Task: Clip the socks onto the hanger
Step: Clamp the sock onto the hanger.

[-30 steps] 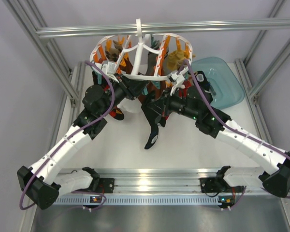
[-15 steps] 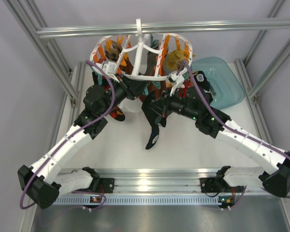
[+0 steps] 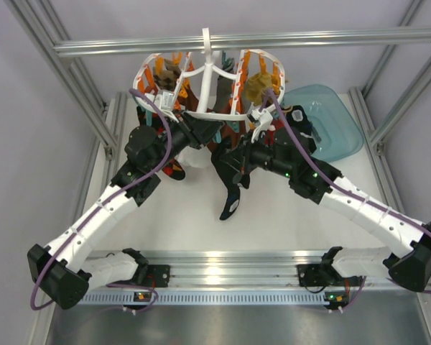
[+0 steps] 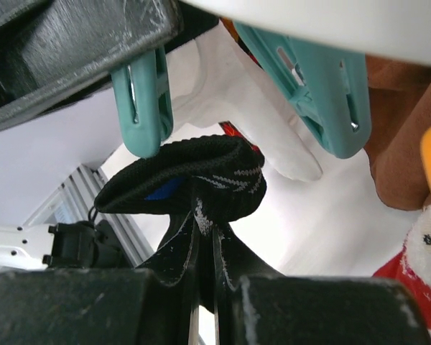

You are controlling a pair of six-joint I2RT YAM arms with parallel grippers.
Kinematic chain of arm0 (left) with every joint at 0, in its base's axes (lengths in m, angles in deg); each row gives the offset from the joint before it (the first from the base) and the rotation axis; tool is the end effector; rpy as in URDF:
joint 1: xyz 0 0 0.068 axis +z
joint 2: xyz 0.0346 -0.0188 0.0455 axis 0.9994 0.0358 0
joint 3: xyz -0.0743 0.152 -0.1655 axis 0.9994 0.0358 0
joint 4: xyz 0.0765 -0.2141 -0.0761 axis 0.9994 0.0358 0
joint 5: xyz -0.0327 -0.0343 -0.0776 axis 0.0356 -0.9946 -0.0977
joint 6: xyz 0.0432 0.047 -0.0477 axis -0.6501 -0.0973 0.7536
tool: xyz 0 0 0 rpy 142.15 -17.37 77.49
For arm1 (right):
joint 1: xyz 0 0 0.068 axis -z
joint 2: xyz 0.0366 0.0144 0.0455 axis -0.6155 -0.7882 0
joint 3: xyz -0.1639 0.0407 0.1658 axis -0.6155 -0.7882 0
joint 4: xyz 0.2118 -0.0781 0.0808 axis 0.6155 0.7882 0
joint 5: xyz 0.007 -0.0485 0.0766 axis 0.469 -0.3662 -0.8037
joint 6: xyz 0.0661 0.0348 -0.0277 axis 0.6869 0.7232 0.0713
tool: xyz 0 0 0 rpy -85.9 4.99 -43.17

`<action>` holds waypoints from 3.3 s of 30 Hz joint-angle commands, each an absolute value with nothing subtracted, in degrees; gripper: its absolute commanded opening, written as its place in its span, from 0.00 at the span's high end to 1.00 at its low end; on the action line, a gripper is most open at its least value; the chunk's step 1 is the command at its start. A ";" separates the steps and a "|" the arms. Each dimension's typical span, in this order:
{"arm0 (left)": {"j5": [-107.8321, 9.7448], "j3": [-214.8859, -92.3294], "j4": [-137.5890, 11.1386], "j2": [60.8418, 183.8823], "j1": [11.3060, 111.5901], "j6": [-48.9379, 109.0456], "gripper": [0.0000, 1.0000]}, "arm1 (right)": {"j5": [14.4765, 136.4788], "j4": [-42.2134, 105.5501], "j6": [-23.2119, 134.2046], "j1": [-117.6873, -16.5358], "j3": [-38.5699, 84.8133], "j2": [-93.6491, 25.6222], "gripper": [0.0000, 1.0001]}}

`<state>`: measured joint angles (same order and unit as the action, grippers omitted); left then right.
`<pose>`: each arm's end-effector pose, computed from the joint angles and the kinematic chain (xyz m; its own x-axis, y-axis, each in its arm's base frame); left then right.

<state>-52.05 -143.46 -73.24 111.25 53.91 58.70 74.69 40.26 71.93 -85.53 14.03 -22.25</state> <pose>0.2286 -0.1706 0.3928 -0.3494 -0.5284 -0.7738 0.6324 0.4764 -0.6108 0.1972 0.2304 0.3452 -0.4549 0.0813 -0.8868 -0.7043 0.5766 0.4141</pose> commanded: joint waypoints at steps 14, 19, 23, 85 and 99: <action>-56.34 -142.26 -80.02 111.47 53.85 53.98 1.00 | 73.89 40.48 74.87 -87.82 16.66 -21.22 1.00; -56.43 -142.00 -80.11 111.29 53.85 53.90 1.00 | 74.68 39.51 75.31 -87.82 17.54 -21.22 1.00; -56.43 -141.73 -79.93 111.03 53.85 53.72 1.00 | 75.12 39.07 75.93 -87.82 18.50 -20.87 1.00; -50.28 -144.37 -67.98 101.98 54.64 49.77 0.12 | 78.90 28.79 67.49 -87.82 15.08 -19.55 1.00; -50.10 -143.49 -62.53 95.65 58.50 47.04 0.13 | 76.53 29.14 66.17 -87.91 14.73 -19.04 0.64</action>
<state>-50.34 -142.74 -62.77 97.54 57.99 48.69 77.16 31.72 67.14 -86.74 14.62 -21.51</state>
